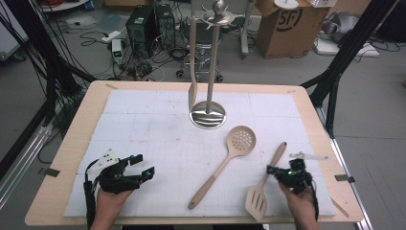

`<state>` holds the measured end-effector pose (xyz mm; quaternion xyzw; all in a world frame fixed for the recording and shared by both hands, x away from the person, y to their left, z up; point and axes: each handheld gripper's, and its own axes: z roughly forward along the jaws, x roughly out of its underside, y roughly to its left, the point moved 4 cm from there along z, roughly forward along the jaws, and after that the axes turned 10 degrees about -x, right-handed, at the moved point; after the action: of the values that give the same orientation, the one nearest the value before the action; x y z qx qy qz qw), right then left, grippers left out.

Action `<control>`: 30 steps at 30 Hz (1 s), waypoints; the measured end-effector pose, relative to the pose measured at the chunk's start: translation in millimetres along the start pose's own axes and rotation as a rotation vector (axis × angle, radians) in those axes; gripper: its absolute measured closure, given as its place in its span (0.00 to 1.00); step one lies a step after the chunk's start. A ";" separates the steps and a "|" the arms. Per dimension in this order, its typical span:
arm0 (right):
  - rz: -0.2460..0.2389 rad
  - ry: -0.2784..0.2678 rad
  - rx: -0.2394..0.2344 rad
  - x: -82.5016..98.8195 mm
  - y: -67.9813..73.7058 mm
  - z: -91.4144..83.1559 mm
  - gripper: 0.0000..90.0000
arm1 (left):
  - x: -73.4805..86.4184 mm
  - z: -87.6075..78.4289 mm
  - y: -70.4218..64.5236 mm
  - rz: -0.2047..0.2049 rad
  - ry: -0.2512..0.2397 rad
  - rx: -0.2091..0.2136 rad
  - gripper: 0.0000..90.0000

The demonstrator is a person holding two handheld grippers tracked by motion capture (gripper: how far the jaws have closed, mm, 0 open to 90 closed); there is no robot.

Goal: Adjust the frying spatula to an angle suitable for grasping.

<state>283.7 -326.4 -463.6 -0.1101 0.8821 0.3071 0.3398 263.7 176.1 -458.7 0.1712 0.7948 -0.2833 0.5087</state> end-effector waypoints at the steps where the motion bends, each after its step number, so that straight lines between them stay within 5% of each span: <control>1: 0.034 -0.021 0.017 -4.7 -9.5 -3.1 0.99 | -0.1 -0.1 0.3 0.000 0.000 0.000 0.26; 5: 0.161 -0.093 0.085 -23.1 -53.2 -11.7 0.99 | 0.3 -1.2 2.5 -0.005 0.001 -0.006 0.26; 9: 0.226 -0.092 0.107 -24.4 -72.1 -1.5 0.99 | 1.0 -2.5 3.6 -0.009 0.001 -0.010 0.26; 11: 0.219 -0.075 0.123 -22.8 -77.5 7.3 0.99 | 1.1 -3.6 3.8 -0.007 -0.001 -0.010 0.26; 14: 0.260 -0.115 0.075 -26.0 -78.3 15.5 1.00 | 1.4 -4.6 4.4 -0.011 -0.003 -0.014 0.26; 19: 0.263 -0.115 0.009 -35.5 -75.8 28.2 1.00 | 1.4 -4.7 5.0 -0.013 -0.005 -0.017 0.26; 30: 0.268 -0.048 -0.077 -45.2 -63.0 55.4 1.00 | 1.5 -4.3 5.1 -0.009 0.002 -0.017 0.26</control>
<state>372.2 -342.5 -495.0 0.0030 0.8682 0.3858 0.3121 262.9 182.7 -460.1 0.1637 0.7984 -0.2786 0.5081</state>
